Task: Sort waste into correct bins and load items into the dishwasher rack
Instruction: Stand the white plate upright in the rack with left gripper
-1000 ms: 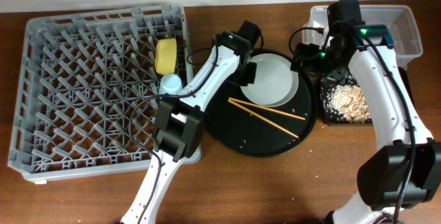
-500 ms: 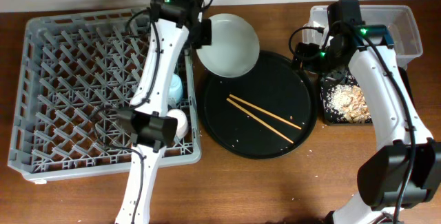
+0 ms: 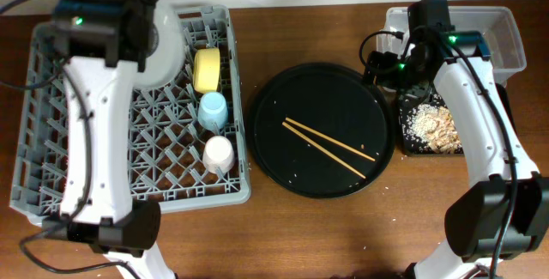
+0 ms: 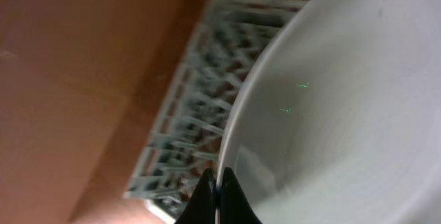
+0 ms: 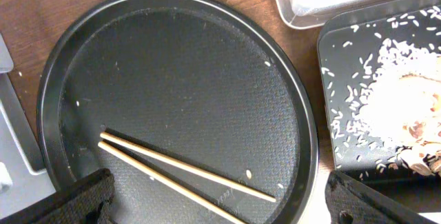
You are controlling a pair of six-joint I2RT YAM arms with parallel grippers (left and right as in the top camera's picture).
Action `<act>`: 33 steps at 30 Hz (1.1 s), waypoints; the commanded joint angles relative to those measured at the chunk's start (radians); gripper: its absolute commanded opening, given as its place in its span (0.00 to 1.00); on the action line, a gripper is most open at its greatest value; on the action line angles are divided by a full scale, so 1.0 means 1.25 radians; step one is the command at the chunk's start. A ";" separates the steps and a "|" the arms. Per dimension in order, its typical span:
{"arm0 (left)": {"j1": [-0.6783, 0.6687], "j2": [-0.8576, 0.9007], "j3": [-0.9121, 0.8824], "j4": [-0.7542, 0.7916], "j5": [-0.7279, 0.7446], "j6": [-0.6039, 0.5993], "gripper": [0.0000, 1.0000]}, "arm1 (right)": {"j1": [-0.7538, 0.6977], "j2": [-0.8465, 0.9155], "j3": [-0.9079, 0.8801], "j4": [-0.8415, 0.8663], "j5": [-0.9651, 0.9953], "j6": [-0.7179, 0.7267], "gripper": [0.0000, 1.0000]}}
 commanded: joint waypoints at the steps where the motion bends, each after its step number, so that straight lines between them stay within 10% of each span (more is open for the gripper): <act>1: 0.007 -0.004 -0.199 0.190 -0.227 -0.071 0.01 | 0.002 -0.005 0.001 0.000 0.009 -0.005 0.98; 9: 0.000 -0.003 -0.530 0.611 -0.194 -0.050 0.01 | 0.002 -0.005 0.001 0.001 0.009 -0.005 0.98; 17: -0.011 -0.003 -0.590 0.667 -0.163 -0.050 0.01 | 0.002 -0.005 0.001 -0.002 0.009 -0.005 0.98; 22: -0.103 -0.003 -0.589 0.697 -0.476 0.013 0.00 | 0.002 -0.005 0.001 0.000 0.009 -0.005 0.98; 33: -0.127 0.103 -0.590 0.705 -0.504 0.008 0.00 | 0.002 -0.005 0.001 0.000 0.010 -0.005 0.98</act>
